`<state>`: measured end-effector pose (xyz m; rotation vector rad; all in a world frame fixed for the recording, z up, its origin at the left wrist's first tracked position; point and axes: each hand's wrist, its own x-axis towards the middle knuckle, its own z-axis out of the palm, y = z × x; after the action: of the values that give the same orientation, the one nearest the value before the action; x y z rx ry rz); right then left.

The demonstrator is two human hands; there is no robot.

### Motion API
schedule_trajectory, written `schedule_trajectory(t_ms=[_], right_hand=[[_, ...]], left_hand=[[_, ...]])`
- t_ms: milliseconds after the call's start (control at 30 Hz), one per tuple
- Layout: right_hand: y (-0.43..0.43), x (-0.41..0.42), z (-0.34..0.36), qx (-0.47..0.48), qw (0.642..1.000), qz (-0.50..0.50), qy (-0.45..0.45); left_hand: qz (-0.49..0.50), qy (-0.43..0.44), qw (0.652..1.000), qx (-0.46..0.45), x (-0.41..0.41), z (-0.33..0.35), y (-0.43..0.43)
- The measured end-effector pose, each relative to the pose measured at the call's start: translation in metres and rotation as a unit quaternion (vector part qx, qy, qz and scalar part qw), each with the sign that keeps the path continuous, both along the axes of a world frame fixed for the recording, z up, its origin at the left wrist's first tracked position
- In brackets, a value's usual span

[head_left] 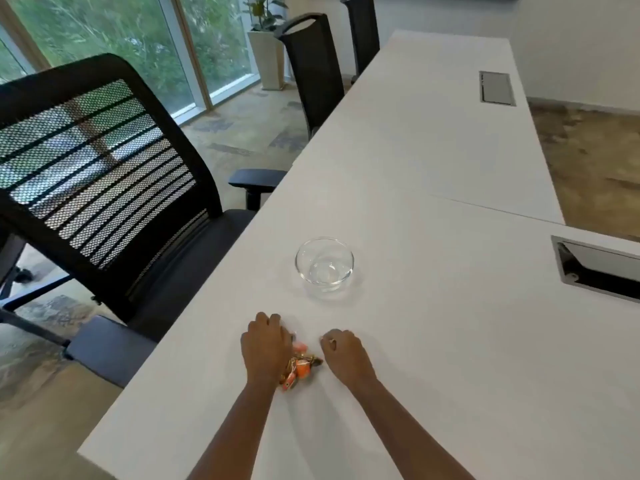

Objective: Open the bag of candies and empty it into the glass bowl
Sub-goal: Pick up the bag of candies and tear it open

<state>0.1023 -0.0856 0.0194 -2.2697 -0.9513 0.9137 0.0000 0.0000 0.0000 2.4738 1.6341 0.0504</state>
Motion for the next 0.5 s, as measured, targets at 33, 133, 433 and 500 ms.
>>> schedule_trajectory(t_ms=[33,133,433,500], right_hand=[[0.003,-0.002,-0.002,0.002,0.999,-0.016,0.046],[0.009,-0.007,-0.002,-0.006,0.987,-0.056,0.153],[0.009,0.000,-0.015,0.026,0.964,-0.109,0.243],[0.007,0.006,-0.015,0.037,0.965,-0.117,0.232]], left_hand=[[0.013,0.018,1.000,-0.008,-0.004,0.001,0.003],[0.040,-0.008,0.999,-0.013,-0.012,0.000,0.008],[0.131,-0.122,0.962,-0.205,-0.002,0.002,0.014],[0.132,-0.146,0.954,-0.227,0.004,0.001,0.012]])
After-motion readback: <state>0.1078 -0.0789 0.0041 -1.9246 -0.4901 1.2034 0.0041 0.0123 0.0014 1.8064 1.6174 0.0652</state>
